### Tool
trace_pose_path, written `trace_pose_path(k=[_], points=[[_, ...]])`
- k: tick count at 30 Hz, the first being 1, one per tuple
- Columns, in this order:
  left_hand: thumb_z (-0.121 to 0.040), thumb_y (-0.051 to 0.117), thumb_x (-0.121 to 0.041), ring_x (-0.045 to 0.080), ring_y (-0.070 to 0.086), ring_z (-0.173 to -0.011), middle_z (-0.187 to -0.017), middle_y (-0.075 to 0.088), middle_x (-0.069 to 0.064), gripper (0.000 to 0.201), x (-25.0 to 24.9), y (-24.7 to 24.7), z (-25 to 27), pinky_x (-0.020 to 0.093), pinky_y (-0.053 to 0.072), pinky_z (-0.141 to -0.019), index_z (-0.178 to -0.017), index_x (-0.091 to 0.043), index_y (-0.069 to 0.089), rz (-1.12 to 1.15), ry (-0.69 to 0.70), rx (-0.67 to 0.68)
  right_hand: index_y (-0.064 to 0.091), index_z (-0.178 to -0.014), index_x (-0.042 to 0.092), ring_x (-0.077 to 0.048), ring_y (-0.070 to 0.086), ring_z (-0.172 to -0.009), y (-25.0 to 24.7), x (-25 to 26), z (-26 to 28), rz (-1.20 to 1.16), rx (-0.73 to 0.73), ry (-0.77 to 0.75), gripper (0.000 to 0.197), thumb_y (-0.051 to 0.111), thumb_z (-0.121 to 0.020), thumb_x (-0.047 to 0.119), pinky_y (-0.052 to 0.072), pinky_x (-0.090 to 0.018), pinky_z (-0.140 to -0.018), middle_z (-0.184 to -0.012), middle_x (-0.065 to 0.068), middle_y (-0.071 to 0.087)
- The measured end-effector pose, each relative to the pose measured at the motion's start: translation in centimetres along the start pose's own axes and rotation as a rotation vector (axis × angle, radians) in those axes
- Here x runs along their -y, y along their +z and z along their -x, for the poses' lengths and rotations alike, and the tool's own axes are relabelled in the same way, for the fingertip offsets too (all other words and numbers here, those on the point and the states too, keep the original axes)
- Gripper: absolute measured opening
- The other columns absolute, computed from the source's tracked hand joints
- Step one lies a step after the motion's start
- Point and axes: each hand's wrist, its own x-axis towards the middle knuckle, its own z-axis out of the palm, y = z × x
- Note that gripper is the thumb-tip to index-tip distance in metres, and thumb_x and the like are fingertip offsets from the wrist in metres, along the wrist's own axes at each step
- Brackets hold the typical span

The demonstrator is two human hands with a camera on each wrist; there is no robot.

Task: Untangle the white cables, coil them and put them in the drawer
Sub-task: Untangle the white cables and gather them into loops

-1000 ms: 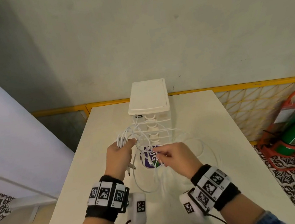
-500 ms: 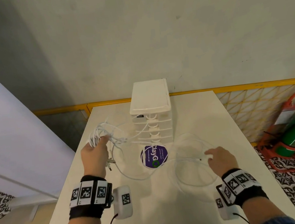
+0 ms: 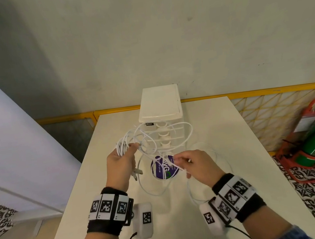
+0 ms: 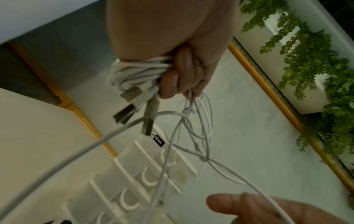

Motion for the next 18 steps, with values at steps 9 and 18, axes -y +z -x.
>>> trace_pose_path(k=[9,18], points=[[-0.087,0.065,-0.011,0.013,0.035,-0.034,-0.049,0.034,0.008,0.039,0.2,-0.2,-0.2,0.020,0.040,-0.037,-0.056,-0.009,0.041,0.010,0.030,0.023,0.070,-0.081,0.023,-0.013,0.054,-0.047,0.3,-1.6,0.1,-0.082,-0.055,0.049,0.018,0.056,-0.092,0.024,0.044,-0.019,-0.055,-0.061,0.005,0.062],[-0.088,0.062,-0.011,0.014,0.032,-0.039,-0.043,0.036,0.002,0.037,0.5,-2.4,-1.6,0.027,0.035,-0.049,-0.057,-0.011,0.041,0.049,0.068,-0.003,0.070,-0.098,0.023,-0.015,0.061,-0.082,-2.4,-9.9,0.7,0.170,-0.260,0.422,0.022,0.049,-0.093,0.027,0.043,-0.027,-0.073,-0.085,0.004,0.070]])
